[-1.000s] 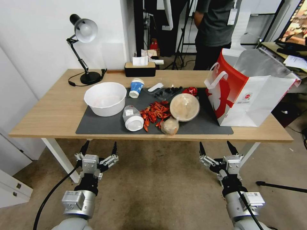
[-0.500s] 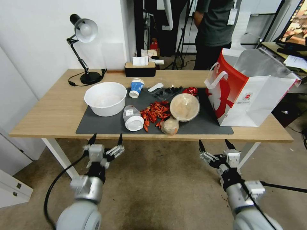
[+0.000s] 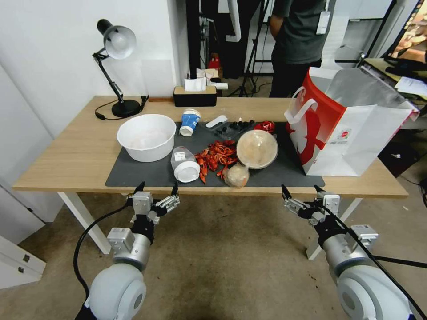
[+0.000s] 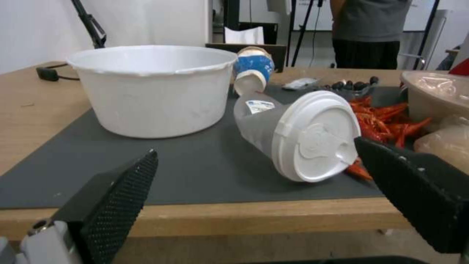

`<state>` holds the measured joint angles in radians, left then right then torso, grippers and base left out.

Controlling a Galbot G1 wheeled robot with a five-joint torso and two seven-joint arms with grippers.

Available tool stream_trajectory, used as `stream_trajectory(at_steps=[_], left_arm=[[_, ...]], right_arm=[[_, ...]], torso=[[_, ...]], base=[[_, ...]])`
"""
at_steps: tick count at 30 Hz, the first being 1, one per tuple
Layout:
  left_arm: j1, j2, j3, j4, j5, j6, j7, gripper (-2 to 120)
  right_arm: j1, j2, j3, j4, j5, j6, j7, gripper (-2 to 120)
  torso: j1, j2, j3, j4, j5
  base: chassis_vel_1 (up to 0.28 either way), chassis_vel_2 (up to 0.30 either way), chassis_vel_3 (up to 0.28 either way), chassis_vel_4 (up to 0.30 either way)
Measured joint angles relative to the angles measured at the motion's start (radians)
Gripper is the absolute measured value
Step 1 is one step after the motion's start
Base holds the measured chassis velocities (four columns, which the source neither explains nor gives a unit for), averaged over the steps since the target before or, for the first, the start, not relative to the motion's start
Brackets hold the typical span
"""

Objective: Pick up the trash from the table and place it into the takeout bag.

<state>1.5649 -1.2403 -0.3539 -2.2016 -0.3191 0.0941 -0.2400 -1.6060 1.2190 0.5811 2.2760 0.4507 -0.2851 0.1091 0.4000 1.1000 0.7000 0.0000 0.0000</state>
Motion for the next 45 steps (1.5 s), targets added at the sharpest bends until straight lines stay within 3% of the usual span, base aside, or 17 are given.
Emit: stream_trajectory(at_steps=[12, 23, 24, 31, 41, 45], left_arm=[[0.043, -0.009, -0.015, -0.007, 0.011, -0.018, 0.013, 100], [0.053, -0.012, -0.024, -0.003, 0.011, -0.043, 0.022, 100], [0.053, -0.011, -0.028, -0.003, 0.011, -0.045, 0.022, 100], [0.061, -0.017, -0.029, -0.007, 0.019, -0.046, 0.022, 100], [0.078, -0.023, -0.041, -0.02, 0.029, -0.046, 0.021, 100], [0.082, -0.025, -0.049, -0.022, 0.03, -0.049, 0.02, 100]], right_arm=[[-0.008, -0.006, -0.004, -0.003, 0.015, 0.009, -0.021, 100], [0.04, -0.047, -0.042, 0.03, 0.283, -0.053, 0.042, 100], [0.059, -0.061, -0.052, 0.042, 0.352, -0.076, 0.067, 100], [0.136, -0.12, -0.096, 0.058, 0.458, -0.116, 0.129, 100], [0.301, -0.211, -0.204, 0.018, 0.497, -0.153, 0.2, 100], [0.392, -0.221, -0.282, -0.027, 0.507, -0.223, 0.3, 100]], torso=[[0.0, 0.0, 0.0, -0.0001, 0.0], [0.0, 0.0, 0.0, 0.0, 0.0], [0.0, 0.0, 0.0, 0.0, 0.0], [0.0, 0.0, 0.0, 0.0, 0.0], [0.0, 0.0, 0.0, 0.0001, -0.0001], [0.0, 0.0, 0.0, 0.0, 0.0]], base=[[0.0, 0.0, 0.0, 0.0], [0.0, 0.0, 0.0, 0.0], [0.0, 0.0, 0.0, 0.0], [0.0, 0.0, 0.0, 0.0], [0.0, 0.0, 0.0, 0.0], [0.0, 0.0, 0.0, 0.0]])
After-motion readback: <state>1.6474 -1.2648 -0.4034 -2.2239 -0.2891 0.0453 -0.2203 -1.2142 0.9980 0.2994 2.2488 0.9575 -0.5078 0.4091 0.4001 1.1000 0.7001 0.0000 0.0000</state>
